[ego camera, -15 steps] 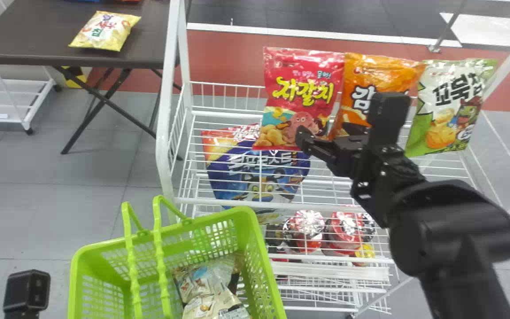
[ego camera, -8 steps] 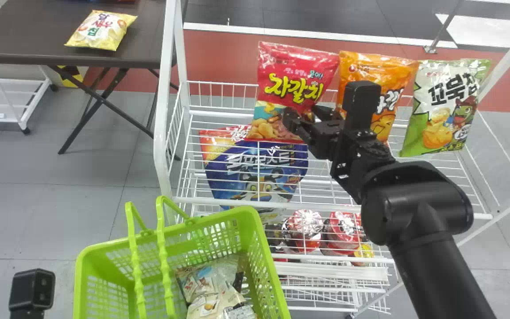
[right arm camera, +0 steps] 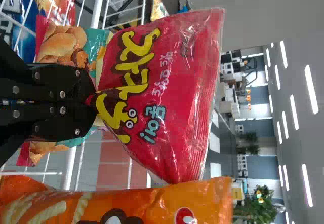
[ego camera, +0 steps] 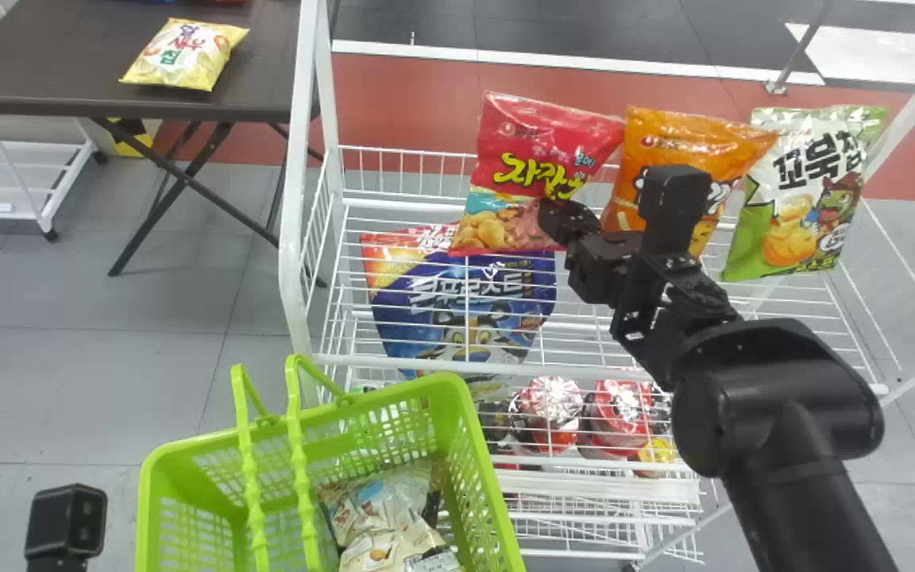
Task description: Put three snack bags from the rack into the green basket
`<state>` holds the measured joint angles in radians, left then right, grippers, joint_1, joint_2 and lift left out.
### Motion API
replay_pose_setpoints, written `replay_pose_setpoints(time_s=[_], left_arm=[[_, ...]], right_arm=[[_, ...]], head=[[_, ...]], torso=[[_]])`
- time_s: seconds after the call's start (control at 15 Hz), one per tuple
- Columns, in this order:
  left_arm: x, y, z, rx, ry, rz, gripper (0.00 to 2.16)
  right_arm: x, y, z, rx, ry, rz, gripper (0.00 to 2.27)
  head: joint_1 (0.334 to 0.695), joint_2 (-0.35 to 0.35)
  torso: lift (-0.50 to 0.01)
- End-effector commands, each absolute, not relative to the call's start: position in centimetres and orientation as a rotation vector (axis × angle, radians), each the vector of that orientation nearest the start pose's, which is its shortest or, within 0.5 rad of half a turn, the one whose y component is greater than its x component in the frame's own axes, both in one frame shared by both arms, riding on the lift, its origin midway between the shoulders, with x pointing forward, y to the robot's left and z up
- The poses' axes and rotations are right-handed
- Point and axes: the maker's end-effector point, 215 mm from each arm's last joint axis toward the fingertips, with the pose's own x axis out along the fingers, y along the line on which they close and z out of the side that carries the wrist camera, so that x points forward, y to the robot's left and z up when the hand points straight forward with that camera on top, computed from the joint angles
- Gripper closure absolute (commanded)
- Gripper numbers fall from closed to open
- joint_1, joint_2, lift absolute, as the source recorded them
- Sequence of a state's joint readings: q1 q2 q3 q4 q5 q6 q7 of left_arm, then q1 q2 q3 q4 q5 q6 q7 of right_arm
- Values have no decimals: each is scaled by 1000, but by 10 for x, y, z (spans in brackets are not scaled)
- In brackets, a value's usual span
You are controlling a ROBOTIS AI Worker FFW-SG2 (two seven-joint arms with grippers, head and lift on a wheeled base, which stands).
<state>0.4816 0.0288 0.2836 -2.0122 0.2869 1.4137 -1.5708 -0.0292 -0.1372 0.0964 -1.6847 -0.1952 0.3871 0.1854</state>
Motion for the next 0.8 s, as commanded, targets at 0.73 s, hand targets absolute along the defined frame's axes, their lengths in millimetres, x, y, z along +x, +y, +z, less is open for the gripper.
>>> replay_pose_setpoints(time_s=[0.73], left_arm=[[213,99,-380,-1272,839,-1192,2148]], right_arm=[[395,-126,-360,197,654,511,2253]], head=[[695,-65]], torso=[[0]])
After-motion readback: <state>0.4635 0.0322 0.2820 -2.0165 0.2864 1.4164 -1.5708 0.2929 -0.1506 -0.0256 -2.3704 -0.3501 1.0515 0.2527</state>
